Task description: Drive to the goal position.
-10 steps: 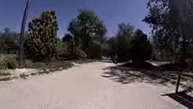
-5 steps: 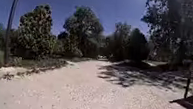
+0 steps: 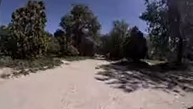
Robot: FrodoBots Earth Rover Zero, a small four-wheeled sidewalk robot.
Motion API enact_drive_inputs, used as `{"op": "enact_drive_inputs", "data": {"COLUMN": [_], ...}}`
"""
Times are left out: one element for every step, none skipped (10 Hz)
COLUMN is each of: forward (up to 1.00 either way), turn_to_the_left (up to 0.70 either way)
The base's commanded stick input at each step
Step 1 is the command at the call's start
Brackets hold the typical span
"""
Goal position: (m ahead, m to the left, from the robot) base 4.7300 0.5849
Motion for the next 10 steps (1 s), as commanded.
{"op": "enact_drive_inputs", "data": {"forward": [0.7, 0.7, 0.7, 0.7, 0.7, 0.7, 0.7, 0.7, 0.7, 0.7], "turn_to_the_left": [0.01, 0.01, 0.01, 0.01, 0.01, 0.01, 0.01, 0.01, 0.01, 0.01]}}
